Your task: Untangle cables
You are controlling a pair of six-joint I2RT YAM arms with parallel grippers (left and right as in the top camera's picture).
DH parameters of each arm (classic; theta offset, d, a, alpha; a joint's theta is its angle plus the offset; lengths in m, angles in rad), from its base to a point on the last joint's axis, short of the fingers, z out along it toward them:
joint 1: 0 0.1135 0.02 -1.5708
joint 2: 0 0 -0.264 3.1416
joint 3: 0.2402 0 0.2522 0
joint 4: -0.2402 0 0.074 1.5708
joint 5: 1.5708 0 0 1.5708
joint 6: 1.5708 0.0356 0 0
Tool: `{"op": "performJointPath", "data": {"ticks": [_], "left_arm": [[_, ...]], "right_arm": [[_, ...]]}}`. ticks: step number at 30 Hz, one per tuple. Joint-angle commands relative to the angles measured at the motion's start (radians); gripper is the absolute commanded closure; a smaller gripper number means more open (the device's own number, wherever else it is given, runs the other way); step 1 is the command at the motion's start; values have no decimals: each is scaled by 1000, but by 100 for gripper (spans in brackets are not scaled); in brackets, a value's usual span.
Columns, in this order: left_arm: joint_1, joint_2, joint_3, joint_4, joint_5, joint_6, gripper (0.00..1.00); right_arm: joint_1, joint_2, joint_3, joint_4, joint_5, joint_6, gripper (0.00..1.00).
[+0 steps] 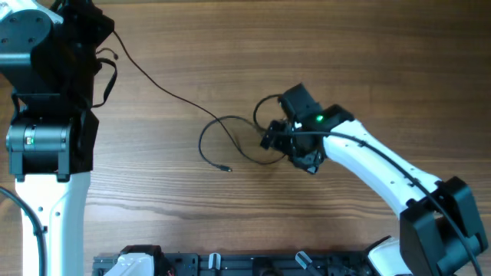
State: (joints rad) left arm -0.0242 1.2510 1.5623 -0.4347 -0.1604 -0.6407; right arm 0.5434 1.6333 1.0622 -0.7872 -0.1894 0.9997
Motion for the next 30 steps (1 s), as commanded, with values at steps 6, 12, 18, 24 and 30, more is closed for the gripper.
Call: {"op": "performJointPath", "data": {"ticks": [6,12,18,24,30], "left_arm": [[0,0,2,3,-16,17,96],[0,0,2,-20,-16,17,96],[0,0,2,-80,-16,17,96],[0,0,2,-129,-13,17,96],[39,64,1,-143,-14,35,96]], "right_arm": [[1,13,-113,235,58,100,46],[1,-5,-88,311,61,91,96],[1,-260,232,319,122,-165,96],[1,-354,333,627,192,-467,96],[1,-181,333,755,2,-275,96]]}}
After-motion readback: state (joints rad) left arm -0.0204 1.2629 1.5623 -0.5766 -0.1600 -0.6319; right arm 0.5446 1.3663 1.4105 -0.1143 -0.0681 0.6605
